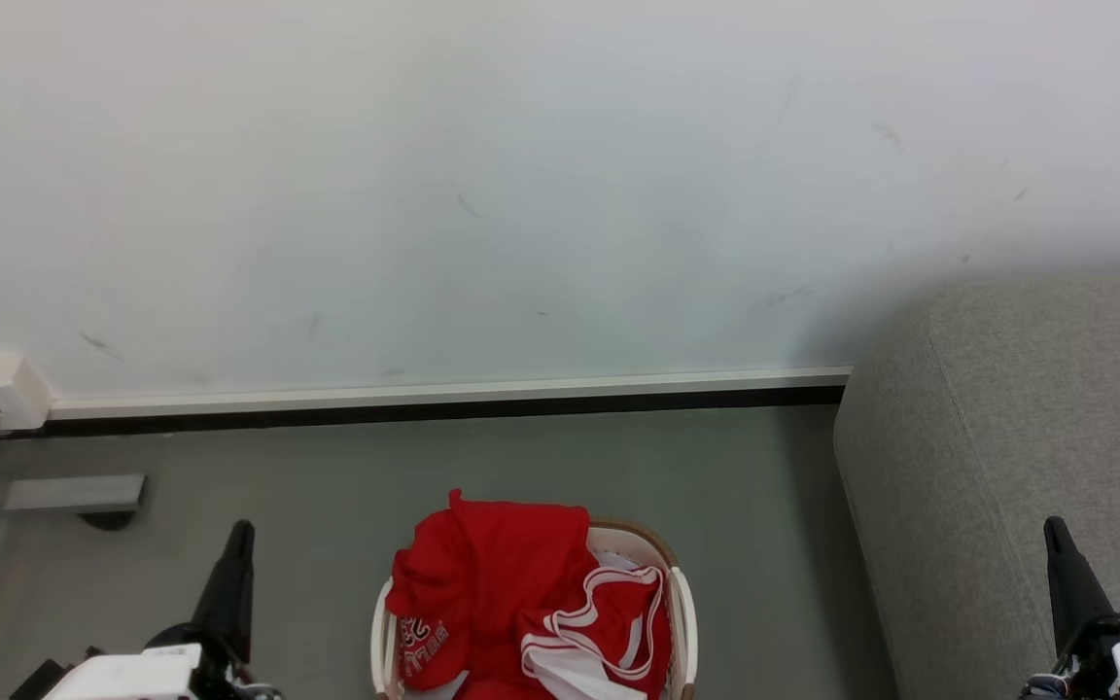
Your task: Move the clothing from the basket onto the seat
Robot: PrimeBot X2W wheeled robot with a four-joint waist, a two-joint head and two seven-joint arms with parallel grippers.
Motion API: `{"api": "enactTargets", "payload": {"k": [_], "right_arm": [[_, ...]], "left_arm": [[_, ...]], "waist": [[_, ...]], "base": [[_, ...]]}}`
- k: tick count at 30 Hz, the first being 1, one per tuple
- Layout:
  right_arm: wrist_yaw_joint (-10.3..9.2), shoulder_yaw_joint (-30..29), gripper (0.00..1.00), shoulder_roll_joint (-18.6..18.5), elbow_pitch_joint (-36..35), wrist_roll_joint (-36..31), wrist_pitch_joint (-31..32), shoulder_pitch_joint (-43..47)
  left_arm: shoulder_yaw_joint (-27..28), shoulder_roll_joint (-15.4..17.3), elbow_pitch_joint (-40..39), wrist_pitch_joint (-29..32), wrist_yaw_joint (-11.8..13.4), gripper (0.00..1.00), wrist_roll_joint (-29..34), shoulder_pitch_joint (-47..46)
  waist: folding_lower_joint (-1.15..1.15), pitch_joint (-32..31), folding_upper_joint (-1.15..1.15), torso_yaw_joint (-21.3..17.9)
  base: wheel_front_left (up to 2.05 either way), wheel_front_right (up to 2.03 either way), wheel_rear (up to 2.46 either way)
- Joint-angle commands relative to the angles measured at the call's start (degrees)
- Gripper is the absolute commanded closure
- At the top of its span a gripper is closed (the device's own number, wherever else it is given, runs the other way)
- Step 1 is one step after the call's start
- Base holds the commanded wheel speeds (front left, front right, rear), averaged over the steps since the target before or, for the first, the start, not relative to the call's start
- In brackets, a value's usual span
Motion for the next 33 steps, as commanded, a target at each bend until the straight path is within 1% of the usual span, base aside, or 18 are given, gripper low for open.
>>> {"api": "enactTargets", "payload": {"k": [1, 11, 12, 13, 14, 15, 16, 20, 26, 29, 33], "right_arm": [[0.06, -0.18, 1.0, 0.06, 0.13, -0.36, 0.23, -0.71], [0.06, -0.26, 1.0, 0.12, 0.13, -0.46, 0.3, -0.72], [0.0, -0.05, 1.0, 0.04, 0.04, -0.02, 0.04, 0.0], [0.0, 0.0, 0.0, 0.09, 0.4, -0.01, -0.03, 0.21], [0.0, 0.04, 0.0, 0.19, 0.86, 0.0, -0.05, 0.56], [0.0, 0.1, 1.0, 0.32, 1.29, 0.01, -0.06, 1.04], [0.0, 0.16, 0.0, 0.41, 1.45, 0.01, -0.14, 1.38], [0.0, 0.64, 0.0, 0.39, 0.07, 0.03, -1.23, 1.6], [0.01, 1.3, 0.0, 0.38, -2.12, -0.95, -2.99, 1.69], [0.01, 1.56, 0.0, 0.24, -3.2, -2.12, -3.82, 1.64], [0.01, 1.94, 0.0, -0.29, -4.87, -5.17, -4.85, 1.56]], "left_arm": [[0.28, 0.12, -0.01, 0.18, -0.22, 1.0, 0.84, -0.5], [0.36, 0.06, 0.0, 0.25, -0.21, 1.0, 0.91, -0.51], [0.08, -0.09, 0.07, 0.01, 0.01, 1.0, 0.07, 0.0], [0.03, -0.21, 0.45, -0.02, 0.03, 0.0, -0.03, 0.23], [-0.08, -0.44, 0.9, -0.08, 0.1, 0.0, -0.1, 0.64], [-0.21, -0.67, 1.36, -0.12, 0.19, 1.0, -0.13, 1.11], [-0.33, -0.8, 1.7, -0.23, 0.19, 0.0, -0.15, 1.38], [-0.87, -0.77, 1.31, -1.4, 0.17, 0.0, -0.17, 1.0], [-0.95, -0.72, -0.42, -3.08, 0.14, 0.0, 1.54, 0.41], [-0.75, -0.7, -1.72, -3.86, 0.12, 0.0, 3.77, 0.07], [-0.27, -0.67, -3.57, -4.88, 0.1, 0.0, 9.22, -0.27]], "waist": [[0.0, 0.0, 0.0, 0.0], [0.0, 0.0, 0.0, 0.0], [0.0, 0.0, 0.0, 0.0], [0.0, 0.0, 0.0, 0.0], [0.0, 0.0, 0.0, 0.0], [0.0, 0.0, 0.0, 0.0], [0.0, 0.0, 0.0, 0.0], [0.0, 0.03, 0.0, -0.02], [0.0, 0.21, 0.0, -0.1], [0.0, 0.31, 0.0, -0.15], [0.0, 0.45, 0.0, -0.22]], "base": [[0.0, 0.0, 0.0], [0.0, 0.0, 0.0], [0.0, 0.0, 0.0], [0.0, 0.0, 0.0], [0.0, 0.0, 0.0], [0.0, 0.0, 0.0], [0.0, 0.0, 0.0], [0.0, 0.0, 0.0], [0.0, 0.0, 0.0], [0.0, 0.0, 0.0], [0.0, 0.0, 0.0]]}}
